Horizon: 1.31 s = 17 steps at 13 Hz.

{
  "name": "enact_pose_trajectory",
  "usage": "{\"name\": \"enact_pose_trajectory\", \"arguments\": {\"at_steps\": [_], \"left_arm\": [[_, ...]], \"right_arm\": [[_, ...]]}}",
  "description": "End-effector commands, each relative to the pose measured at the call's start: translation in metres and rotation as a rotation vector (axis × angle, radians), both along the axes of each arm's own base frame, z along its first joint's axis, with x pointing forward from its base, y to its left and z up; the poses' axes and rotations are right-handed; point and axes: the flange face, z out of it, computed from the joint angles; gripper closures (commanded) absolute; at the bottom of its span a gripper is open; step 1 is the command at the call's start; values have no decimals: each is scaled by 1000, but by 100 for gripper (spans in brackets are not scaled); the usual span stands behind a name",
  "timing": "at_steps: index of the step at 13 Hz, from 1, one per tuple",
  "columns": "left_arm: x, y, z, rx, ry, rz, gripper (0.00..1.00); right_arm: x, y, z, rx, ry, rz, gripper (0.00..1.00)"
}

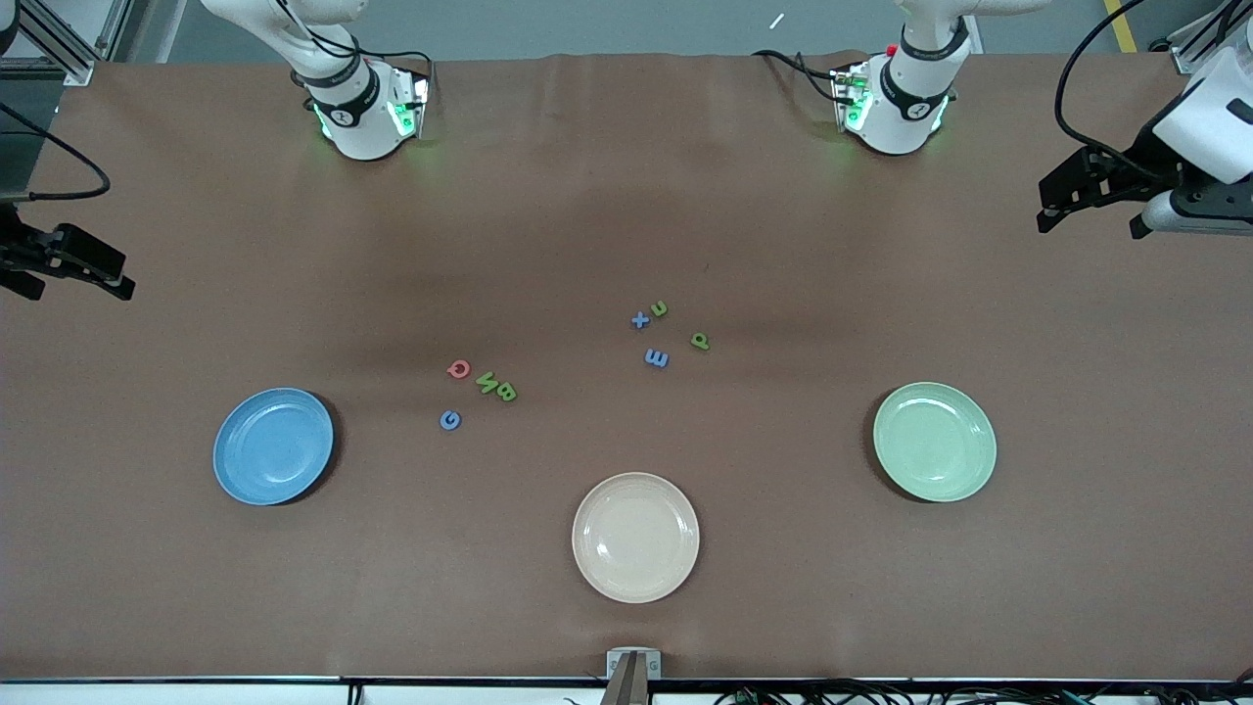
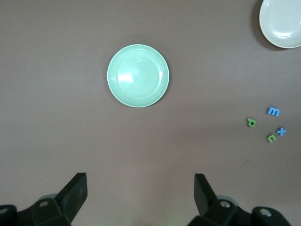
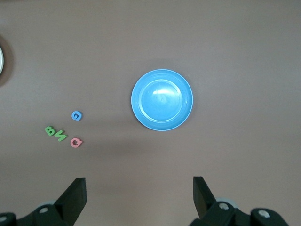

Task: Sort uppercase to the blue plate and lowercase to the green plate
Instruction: 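Move both grippers out from rest toward the scattered foam letters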

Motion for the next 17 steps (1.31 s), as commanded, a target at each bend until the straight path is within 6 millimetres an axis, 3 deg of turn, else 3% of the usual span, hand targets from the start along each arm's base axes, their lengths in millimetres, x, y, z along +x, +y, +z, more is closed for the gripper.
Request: {"name": "enact_pose_trajectory", "arguments": {"at_steps": [1,8,13,16,17], "left_arm": [[1,2,3,-12,2,-4,0],[7,5,1,-10,4,45,0],[34,-12,-52,-13,51,34,0],[48,-55,-108,-29,65,60,0],[49,-79,-131,-33,62,75,0]], "right_arm": [[1,-1,2,17,-6,-15,0],[1,-2,1,17,-4,-17,0],[4,-3,-4,15,3,-6,0],[30,8,-54,20,85,10,0],[32,14,-57,25,89,20,0]]}}
